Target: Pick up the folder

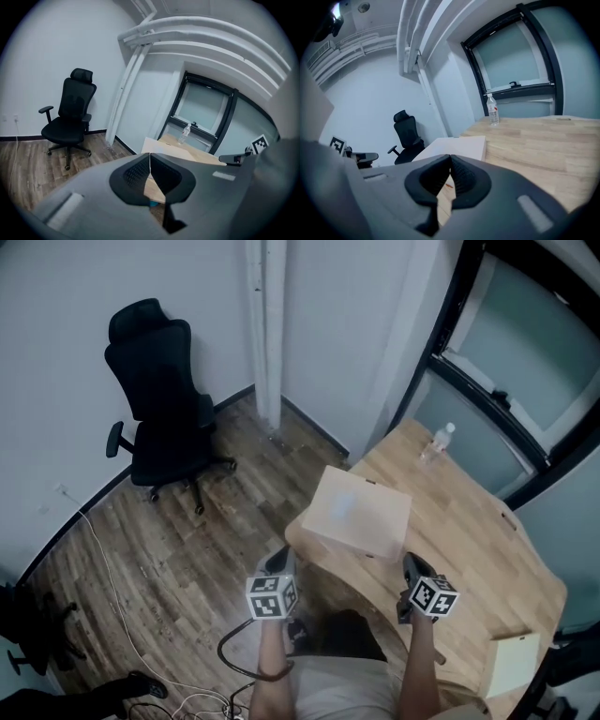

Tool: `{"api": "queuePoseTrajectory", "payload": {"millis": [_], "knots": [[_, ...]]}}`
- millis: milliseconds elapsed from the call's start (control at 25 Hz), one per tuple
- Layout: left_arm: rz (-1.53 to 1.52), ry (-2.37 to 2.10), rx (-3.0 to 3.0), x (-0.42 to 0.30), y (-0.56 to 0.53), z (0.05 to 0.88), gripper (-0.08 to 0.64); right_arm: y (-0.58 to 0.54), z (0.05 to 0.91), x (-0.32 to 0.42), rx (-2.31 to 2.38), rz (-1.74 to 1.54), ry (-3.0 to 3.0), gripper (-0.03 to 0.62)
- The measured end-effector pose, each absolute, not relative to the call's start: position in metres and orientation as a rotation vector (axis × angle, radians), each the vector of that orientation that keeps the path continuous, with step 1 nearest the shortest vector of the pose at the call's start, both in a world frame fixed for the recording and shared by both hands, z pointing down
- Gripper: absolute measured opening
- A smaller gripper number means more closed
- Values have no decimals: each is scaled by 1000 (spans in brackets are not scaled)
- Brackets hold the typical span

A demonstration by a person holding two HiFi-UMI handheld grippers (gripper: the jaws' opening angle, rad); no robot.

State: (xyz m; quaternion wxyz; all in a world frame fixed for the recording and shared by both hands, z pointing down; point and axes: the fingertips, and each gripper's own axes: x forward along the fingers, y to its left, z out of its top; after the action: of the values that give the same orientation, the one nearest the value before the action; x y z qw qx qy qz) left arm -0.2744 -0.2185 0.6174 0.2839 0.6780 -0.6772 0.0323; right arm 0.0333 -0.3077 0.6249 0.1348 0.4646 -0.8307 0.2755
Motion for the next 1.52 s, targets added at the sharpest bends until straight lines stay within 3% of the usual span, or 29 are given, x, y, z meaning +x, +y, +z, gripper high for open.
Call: {"api": "queuePoseTrajectory", "payload": {"millis": [320,520,720,880,960,1280,1520], "knots": [[161,-1722,1871,-275,-266,635,14,-345,634,28,1419,841,-2418,2],[119,-1719,1875,-295,-315,628,86,-394,628,26,1427,853,-2443,82],[140,-1608,1822,-293,-359,666,236,-445,623,6,1398,926,-2471,248],[148,-1494,1800,-281,-383,692,315,-448,652,6,1286,985,-2414,280],[96,-1468,1764,-282,-397,703,352,-449,669,10,1271,1035,-2392,326],[192,-1224,1721,-246,-420,763,402,-438,730,30,1192,1265,-2255,433],[249,-1119,1760,-220,-423,771,414,-437,754,31,1195,1248,-2183,440]]}}
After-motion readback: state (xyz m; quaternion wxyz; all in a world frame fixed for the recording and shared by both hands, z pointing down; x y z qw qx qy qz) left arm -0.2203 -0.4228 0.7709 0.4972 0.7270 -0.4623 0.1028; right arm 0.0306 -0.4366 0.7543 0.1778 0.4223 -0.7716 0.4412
